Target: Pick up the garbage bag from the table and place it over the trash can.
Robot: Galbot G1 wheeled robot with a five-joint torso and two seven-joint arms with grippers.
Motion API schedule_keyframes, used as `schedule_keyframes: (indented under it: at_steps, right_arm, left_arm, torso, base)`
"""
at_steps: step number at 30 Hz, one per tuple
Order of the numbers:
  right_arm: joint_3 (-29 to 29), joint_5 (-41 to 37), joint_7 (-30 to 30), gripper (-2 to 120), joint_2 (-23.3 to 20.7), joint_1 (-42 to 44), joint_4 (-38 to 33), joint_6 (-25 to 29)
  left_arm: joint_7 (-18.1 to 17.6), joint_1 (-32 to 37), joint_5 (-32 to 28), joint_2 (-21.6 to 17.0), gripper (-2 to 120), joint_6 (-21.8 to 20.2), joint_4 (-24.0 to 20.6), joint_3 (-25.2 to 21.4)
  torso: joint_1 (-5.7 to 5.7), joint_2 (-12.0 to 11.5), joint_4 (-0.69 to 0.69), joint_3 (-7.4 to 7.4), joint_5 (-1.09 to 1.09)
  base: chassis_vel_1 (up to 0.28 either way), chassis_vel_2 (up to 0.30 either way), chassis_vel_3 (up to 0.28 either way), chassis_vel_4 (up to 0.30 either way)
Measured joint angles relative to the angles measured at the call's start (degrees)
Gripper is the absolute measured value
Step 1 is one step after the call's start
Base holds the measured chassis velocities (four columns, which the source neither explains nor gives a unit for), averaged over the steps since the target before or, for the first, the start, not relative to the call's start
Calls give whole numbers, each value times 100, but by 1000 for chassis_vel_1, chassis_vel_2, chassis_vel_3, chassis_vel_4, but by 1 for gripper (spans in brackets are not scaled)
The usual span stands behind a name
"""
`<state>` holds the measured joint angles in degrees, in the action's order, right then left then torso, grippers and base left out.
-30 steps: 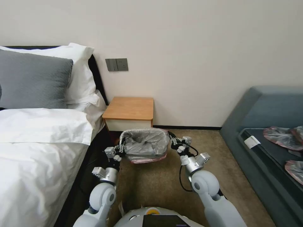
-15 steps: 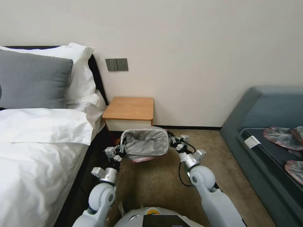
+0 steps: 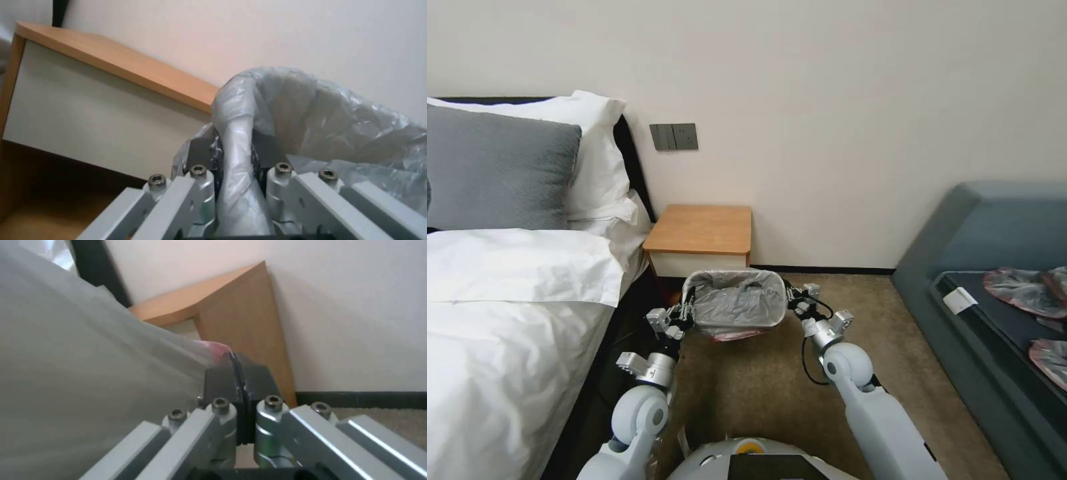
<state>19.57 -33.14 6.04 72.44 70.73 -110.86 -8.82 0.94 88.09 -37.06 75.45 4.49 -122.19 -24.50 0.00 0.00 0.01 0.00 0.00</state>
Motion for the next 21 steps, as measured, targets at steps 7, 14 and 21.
schedule_keyframes:
  at_steps: [7,14,21]
  right_arm:
    - [127,198,-75,15,-56,361,-111,30]
    - [301,251,-217,38,-91,711,-320,164]
    - [363,172,-630,64,-389,881,-1035,204]
  left_arm:
    - [-103,-76,-53,11,8,-4,70,-1]
    - [-188,-101,-47,25,8,-7,153,-15]
    - [-303,-106,224,23,8,-8,279,-29]
  torso:
    - [0,0,-1,0,1]
    - [0,0,-1,0,0]
    - [0,0,-1,0,-1]
  base:
    - [0,0,0,0]
    - [0,0,0,0]
    - [0,0,0,0]
